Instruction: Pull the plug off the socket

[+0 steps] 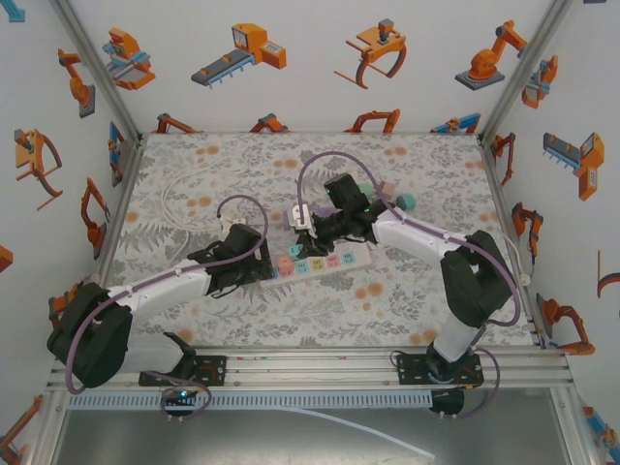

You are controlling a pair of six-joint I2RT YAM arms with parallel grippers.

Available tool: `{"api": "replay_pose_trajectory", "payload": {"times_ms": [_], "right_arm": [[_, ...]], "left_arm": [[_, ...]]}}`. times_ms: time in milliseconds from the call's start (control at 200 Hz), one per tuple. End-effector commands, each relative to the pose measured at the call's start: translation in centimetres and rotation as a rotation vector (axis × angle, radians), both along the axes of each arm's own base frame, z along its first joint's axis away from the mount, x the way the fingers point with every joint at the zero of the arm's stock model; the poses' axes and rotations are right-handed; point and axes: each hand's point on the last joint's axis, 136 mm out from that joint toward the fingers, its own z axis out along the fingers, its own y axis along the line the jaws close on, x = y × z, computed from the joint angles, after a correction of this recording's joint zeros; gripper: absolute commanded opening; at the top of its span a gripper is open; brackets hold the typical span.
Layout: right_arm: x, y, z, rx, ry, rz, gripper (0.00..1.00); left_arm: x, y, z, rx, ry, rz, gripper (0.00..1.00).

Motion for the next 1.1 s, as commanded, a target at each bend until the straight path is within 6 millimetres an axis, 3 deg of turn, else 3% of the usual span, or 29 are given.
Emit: {"api": "replay_pose_trajectory", "payload": {"times_ms": [0, 190, 330, 521, 691, 886, 1097], "right_arm": [[-0.4, 0.1, 2.1, 0.069, -0.006, 0.006, 0.21], [0.4, -0.2, 4.4, 0.143, 0.006, -0.09, 0.2], [2.5, -0.9, 6.7, 0.22, 0.051, -0.258, 0.2], [8.4, -3.8, 9.9, 0.337, 0.183, -0.685, 0.16], [13.0, -8.4, 11.0, 0.441, 0.355, -1.009, 0.17], [16.8, -13.8, 9.7, 0.57, 0.521, -1.29, 0.16], [19.7, -18.2, 5.1, 0.604, 0.688, -1.533, 0.15]], "left_arm": [[-2.3, 3.1, -2.6, 0.169, 0.098, 0.002, 0.79], [-0.9, 1.5, 0.9, 0.078, 0.006, -0.017, 0.8], [-0.2, 0.6, 3.8, 0.023, -0.058, -0.035, 0.81], [-0.3, -1.2, 7.7, -0.082, -0.147, -0.138, 0.82], [-1.5, -3.8, 11.5, -0.22, -0.242, -0.312, 0.82], [-3.5, -5.9, 15.9, -0.343, -0.362, -0.49, 0.82], [-6.1, -7.0, 19.6, -0.4, -0.445, -0.646, 0.82]]}}
